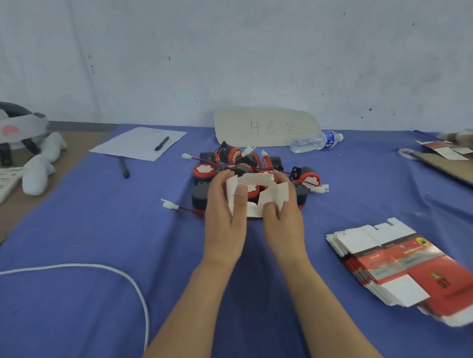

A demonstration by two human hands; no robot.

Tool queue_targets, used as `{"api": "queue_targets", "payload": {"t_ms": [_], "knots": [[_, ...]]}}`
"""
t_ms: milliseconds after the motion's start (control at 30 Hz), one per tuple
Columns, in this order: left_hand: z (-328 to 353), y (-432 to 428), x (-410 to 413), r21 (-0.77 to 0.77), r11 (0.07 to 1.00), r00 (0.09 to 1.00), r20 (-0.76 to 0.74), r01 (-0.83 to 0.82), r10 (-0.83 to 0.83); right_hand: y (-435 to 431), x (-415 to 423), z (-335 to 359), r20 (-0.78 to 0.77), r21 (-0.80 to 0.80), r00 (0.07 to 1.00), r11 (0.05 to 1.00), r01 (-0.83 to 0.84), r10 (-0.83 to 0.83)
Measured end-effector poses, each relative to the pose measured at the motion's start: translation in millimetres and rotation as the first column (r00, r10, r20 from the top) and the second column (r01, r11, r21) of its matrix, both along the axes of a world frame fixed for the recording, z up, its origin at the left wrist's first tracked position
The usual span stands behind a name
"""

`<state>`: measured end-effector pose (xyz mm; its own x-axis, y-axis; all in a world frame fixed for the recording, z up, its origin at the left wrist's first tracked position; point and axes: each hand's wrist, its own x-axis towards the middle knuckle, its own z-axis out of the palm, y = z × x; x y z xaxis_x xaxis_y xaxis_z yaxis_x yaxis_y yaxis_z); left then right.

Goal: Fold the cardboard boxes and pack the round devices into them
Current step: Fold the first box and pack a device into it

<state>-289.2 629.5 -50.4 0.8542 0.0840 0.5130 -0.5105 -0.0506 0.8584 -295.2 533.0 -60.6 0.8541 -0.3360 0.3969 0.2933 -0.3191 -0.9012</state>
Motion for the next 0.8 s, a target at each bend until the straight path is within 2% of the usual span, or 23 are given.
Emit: {"api": "queue_targets", "payload": {"t_ms": [100, 167, 267, 333, 400, 467, 533, 600, 700, 800], "knots": [[-1.1, -1.3, 0.3, -0.057, 0.984, 0.984, -0.055, 0.167, -0.17, -2.9, 1.6, -2.5, -0.042, -0.019, 0.998, 0.999, 0.035, -0.036], [-0.9, -2.1, 0.4, -0.082, 0.973, 0.971, -0.088, 0.216, -0.223, -2.4, 1.8, -1.8, -0.049, -0.023, 0.998, 0.999, 0.04, -0.041], [-4.5, -2.3, 0.6, 0.082, 0.988, 0.991, -0.041, 0.129, -0.126, -4.1, 0.5, -1.4, -0.025, -0.027, 1.0, 0.999, -0.017, 0.016], [-8.2, 0.1, 4.3, 0.146, 0.987, 0.998, 0.005, 0.062, -0.063, -2.8, -3.1, 3.4, 0.001, 0.002, 0.992, 0.992, -0.125, 0.125], [-9.0, 3.6, 8.3, 0.118, 0.993, 1.0, 0.002, 0.024, -0.024, 0.8, -6.9, 10.8, 0.001, 0.05, 0.966, 0.965, -0.257, 0.258], [-8.7, 6.5, 11.4, 0.045, 0.999, 0.999, -0.034, 0.01, -0.008, 0.6, -6.2, 14.0, -0.013, 0.176, 0.927, 0.913, -0.367, 0.375], [-7.6, 8.4, 11.6, -0.009, 1.0, 0.997, -0.071, 0.018, -0.019, -3.2, -5.6, 10.6, -0.053, 0.239, 0.902, 0.882, -0.405, 0.429], [-7.0, 9.3, 11.7, -0.024, 0.999, 0.996, -0.082, 0.023, -0.025, -4.7, -8.0, 11.4, -0.135, 0.176, 0.906, 0.909, -0.378, 0.402], [-5.9, 10.7, 12.1, -0.027, 0.999, 0.996, -0.083, 0.019, -0.021, -6.7, -7.0, 9.5, -0.096, 0.208, 0.895, 0.888, -0.41, 0.435], [-2.0, 5.0, 5.9, -0.023, 0.998, 0.996, -0.073, 0.054, -0.056, -2.6, -6.6, 8.5, -0.038, 0.098, 0.962, 0.959, -0.267, 0.271]]}}
